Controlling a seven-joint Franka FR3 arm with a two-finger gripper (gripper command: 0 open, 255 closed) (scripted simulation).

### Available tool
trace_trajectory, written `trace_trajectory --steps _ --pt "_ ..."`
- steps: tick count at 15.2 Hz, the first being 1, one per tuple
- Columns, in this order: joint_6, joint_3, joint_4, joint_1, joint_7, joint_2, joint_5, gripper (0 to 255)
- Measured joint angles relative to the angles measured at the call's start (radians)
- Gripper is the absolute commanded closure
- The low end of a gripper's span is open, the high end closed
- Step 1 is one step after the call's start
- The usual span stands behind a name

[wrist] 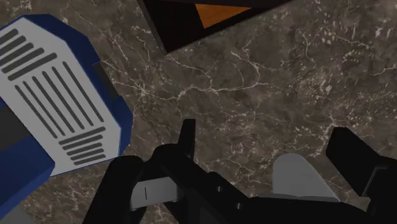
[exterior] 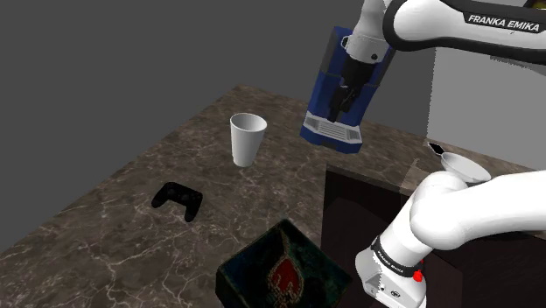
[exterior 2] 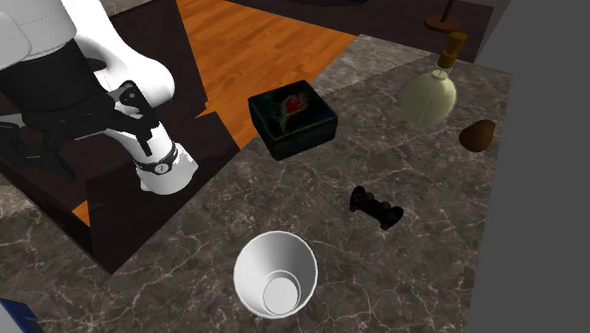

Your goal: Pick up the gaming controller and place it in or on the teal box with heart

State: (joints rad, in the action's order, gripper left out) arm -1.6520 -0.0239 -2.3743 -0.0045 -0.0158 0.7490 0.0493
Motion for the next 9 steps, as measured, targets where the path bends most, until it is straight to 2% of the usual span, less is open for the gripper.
trace_trajectory --steps 4,9 --pt "-0.036 -0.031 -0.003 0.013 0.038 -0.037 -0.024 0" --pt "-0.116 -0.122 -0.010 0.050 0.145 -0.120 -0.085 0"
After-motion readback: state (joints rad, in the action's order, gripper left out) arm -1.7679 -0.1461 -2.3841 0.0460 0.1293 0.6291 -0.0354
